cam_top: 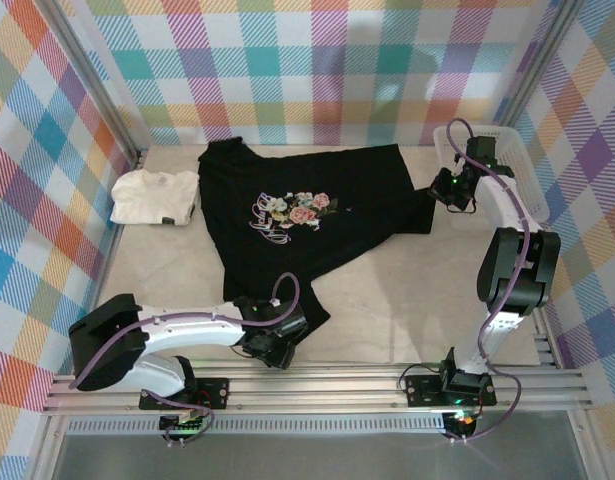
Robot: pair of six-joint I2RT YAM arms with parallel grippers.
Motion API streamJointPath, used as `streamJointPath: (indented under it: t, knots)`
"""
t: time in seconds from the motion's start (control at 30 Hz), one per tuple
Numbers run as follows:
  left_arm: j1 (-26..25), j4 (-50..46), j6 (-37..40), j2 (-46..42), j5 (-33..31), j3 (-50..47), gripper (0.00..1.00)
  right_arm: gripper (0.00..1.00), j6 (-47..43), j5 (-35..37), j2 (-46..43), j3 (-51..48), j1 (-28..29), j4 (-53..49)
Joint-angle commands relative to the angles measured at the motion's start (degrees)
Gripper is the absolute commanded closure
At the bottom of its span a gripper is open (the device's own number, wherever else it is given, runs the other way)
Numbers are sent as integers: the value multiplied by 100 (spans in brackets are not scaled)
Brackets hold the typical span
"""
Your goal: Fold the inside-out t-shirt
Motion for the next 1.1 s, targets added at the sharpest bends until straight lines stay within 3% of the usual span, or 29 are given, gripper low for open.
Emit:
streamJointPath:
  t: [0.0, 0.37, 0.43, 0.5, 0.6, 0.73, 0.83, 0.93, 1.07]
  knots:
    - [-167, 259, 51, 314, 130, -314, 49, 100, -109, -80, -309, -74, -11, -70]
    - [-203, 129, -38, -341, -269, -273, 91, 100, -118, -118, -554, -199, -12, -133]
    - [-173, -102, -42, -693, -635, -150, 99, 100, -110, -185, -767, -381, -16, -106]
    - [-109, -365, -56, -1194, -1152, 42, 100, 100, -120, -340, -1088, -615, -18, -50]
    - [11, -745, 136, -2219, -2436, 584, 100, 100, -128, -549, -1821, -977, -14, 100]
    - [129, -536, 1224, -3413, -4490, 1814, 100, 100, -171, -550, -2887, -991, -17, 194]
    - [147, 725, 2728, -3839, -5268, 2700, 100, 100, 33, -333, -3425, -453, -18, 6]
    - [152, 1634, 4151, -3713, -5357, 3744, 100, 100, 84, -306, -3753, 342, -15, -303]
    - [155, 1671, 5388, -3047, -5044, 5668, 100, 100, 62, -341, -4063, 1387, -16, -731]
